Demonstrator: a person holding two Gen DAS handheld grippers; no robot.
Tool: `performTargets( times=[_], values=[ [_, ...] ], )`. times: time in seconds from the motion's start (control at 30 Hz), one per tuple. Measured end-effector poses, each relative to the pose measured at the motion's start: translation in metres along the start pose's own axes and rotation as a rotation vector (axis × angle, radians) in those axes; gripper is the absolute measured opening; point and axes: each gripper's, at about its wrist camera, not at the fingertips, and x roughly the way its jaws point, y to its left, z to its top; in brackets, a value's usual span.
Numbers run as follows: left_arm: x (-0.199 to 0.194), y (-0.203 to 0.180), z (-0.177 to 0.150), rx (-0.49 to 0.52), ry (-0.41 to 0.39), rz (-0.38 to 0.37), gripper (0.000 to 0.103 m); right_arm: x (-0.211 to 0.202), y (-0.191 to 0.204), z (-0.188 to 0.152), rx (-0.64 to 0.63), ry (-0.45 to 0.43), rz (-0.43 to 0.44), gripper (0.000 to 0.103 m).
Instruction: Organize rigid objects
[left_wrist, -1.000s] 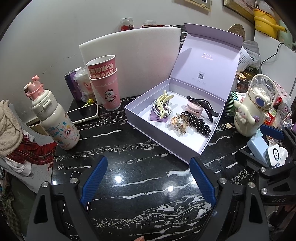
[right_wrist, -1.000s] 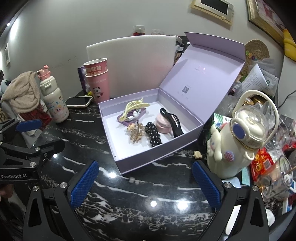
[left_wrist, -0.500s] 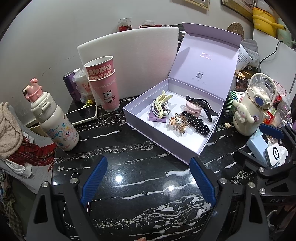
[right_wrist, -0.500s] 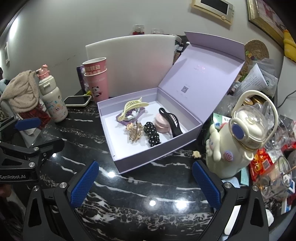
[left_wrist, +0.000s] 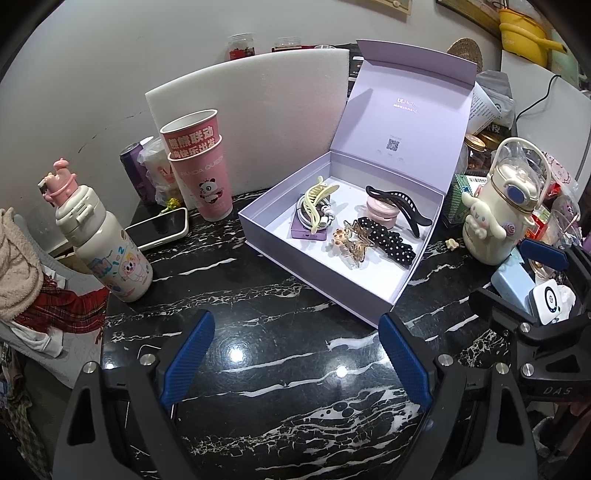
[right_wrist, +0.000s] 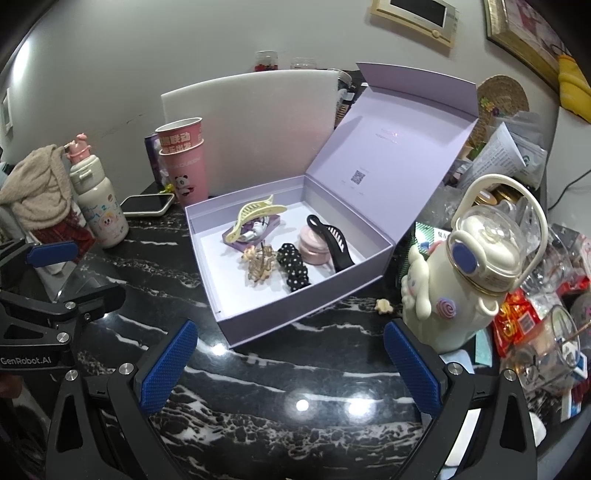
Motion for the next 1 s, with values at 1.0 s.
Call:
performTargets(
  times=[1.0],
  values=[
    [-0.003, -0.004, -0.013, 0.019, 0.005, -0.048, 0.091, -0.007, -0.001, -0.018, 0.042, 0.018, -0.007, 0.103]
  ],
)
